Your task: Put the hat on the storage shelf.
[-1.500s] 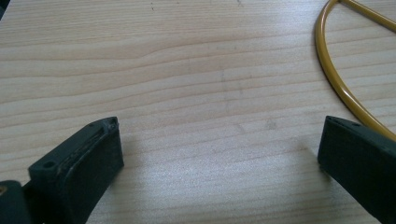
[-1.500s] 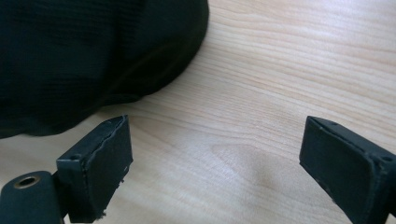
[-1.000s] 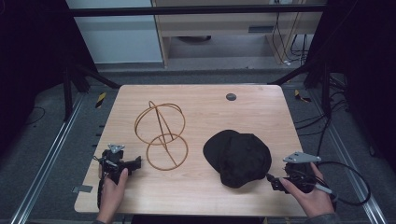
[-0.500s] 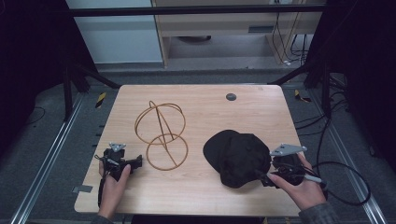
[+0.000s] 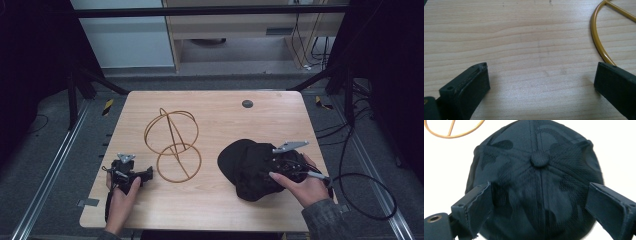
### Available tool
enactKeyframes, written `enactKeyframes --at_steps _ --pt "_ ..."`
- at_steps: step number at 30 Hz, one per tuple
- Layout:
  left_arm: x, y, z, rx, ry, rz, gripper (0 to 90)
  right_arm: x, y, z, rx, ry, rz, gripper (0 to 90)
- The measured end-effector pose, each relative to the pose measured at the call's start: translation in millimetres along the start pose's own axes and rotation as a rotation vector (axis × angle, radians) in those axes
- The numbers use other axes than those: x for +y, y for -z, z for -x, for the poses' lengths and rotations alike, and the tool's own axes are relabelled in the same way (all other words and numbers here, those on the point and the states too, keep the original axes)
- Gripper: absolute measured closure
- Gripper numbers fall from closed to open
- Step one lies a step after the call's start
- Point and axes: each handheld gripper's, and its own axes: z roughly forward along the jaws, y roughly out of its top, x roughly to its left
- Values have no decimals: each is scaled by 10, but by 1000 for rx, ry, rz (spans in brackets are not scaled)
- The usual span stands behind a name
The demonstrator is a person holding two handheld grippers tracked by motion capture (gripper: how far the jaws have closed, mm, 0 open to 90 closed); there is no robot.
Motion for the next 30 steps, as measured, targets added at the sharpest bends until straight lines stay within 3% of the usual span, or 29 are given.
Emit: enactKeyframes --at_steps 4,15,23,30 --pt "-2 3 1 -3 -5 -2 0 44 -95 23 15 -19 -22 192" --pt "-5 5 10 -4 -5 -1 0 66 -135 119 98 -1 -42 775" --pt "-8 8 6 -9 -8 0 0 194 -95 174 129 0 -32 861" --pt "-14 15 -7 -21 -21 -1 0 522 128 251 145 0 -33 867"
